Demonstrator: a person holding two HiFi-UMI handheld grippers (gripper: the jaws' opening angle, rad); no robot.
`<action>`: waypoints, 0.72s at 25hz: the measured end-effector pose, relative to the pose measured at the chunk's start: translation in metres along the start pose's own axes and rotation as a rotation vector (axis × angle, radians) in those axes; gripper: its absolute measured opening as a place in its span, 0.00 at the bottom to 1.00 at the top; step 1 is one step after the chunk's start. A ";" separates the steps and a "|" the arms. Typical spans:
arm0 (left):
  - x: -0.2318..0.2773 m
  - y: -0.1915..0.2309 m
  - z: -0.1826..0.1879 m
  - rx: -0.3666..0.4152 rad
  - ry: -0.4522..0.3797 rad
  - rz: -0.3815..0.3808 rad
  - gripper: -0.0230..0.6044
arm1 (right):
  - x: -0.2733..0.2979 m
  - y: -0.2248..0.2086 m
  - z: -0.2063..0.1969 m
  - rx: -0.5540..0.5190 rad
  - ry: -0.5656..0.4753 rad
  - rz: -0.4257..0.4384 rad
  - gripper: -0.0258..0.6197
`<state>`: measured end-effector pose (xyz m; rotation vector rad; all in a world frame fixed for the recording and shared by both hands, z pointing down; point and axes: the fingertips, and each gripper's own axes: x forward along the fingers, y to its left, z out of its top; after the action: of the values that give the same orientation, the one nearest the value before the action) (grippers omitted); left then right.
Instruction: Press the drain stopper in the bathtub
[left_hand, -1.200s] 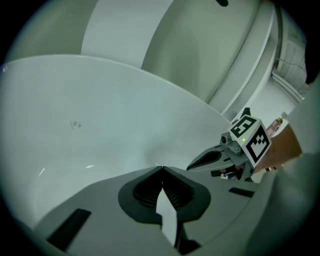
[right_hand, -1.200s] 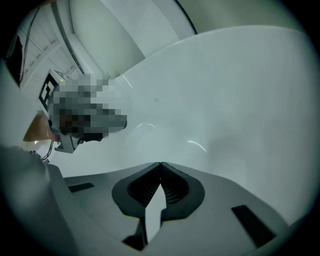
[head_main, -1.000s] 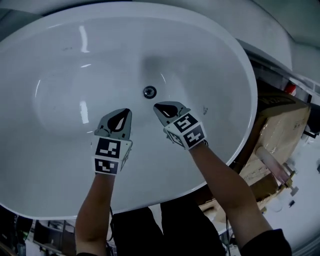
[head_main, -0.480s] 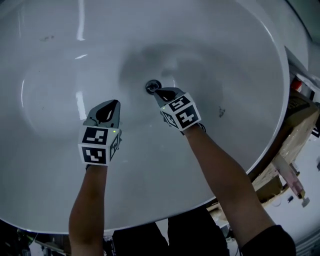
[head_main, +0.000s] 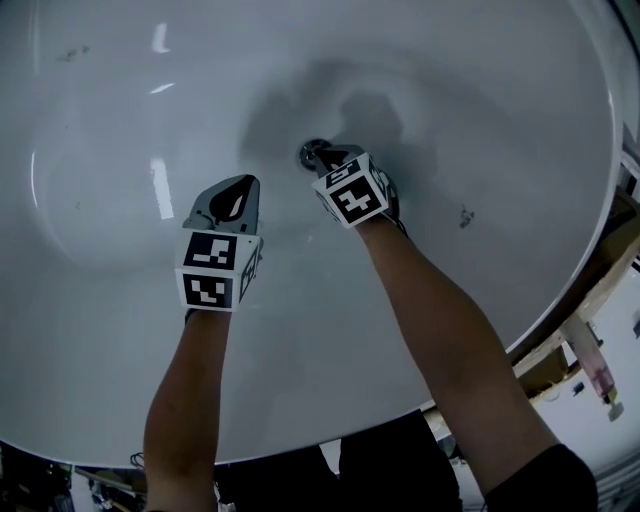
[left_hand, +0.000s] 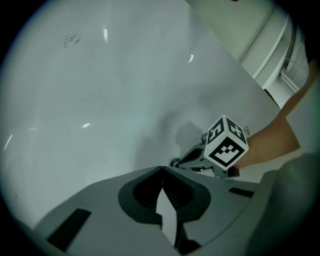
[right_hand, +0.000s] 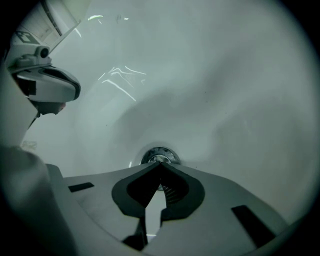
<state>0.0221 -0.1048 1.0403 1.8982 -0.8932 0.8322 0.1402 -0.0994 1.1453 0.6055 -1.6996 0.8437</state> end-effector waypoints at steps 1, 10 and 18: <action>0.001 0.000 -0.001 0.004 0.003 -0.003 0.05 | 0.002 0.000 0.000 -0.004 0.012 -0.008 0.06; 0.009 0.016 -0.001 -0.015 0.002 0.002 0.05 | 0.007 0.000 -0.002 -0.074 0.107 -0.122 0.07; -0.003 0.022 0.006 -0.027 -0.011 0.017 0.05 | 0.002 0.004 0.005 -0.113 0.124 -0.027 0.07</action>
<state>0.0040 -0.1180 1.0444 1.8758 -0.9245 0.8170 0.1339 -0.1004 1.1455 0.4881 -1.6112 0.7456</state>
